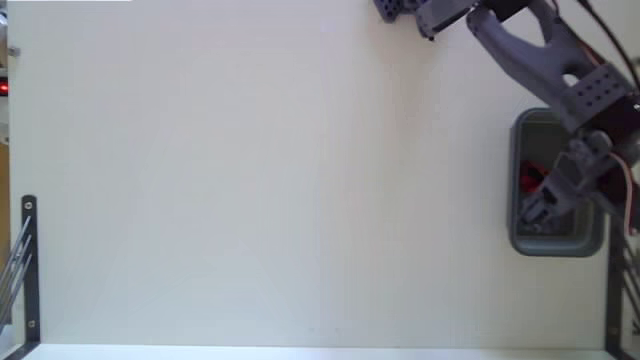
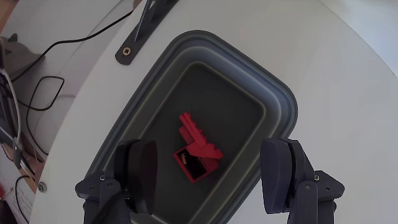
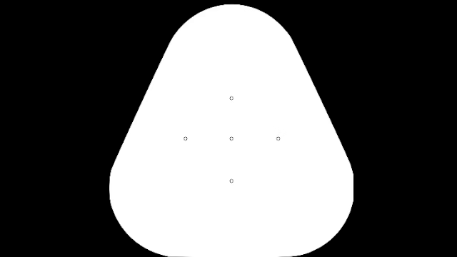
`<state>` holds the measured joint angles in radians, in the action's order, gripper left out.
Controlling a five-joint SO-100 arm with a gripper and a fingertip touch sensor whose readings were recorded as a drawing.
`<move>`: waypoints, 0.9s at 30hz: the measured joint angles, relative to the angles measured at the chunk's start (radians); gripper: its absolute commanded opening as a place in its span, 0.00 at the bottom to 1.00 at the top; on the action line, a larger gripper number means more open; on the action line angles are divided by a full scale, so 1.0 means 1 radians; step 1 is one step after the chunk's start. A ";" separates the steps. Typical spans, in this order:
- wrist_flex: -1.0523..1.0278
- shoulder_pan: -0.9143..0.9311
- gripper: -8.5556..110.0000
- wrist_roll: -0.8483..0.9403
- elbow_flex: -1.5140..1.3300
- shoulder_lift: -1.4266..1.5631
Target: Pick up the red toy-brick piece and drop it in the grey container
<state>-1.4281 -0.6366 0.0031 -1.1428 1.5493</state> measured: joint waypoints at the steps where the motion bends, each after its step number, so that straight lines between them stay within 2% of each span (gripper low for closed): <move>1: 0.000 0.000 1.00 0.000 0.000 0.000; 16: 0.000 0.002 1.00 0.000 -0.037 0.009; 27: 0.000 0.071 1.00 0.000 -0.123 0.109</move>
<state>-1.4281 -0.5660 0.0031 -1.2655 1.6582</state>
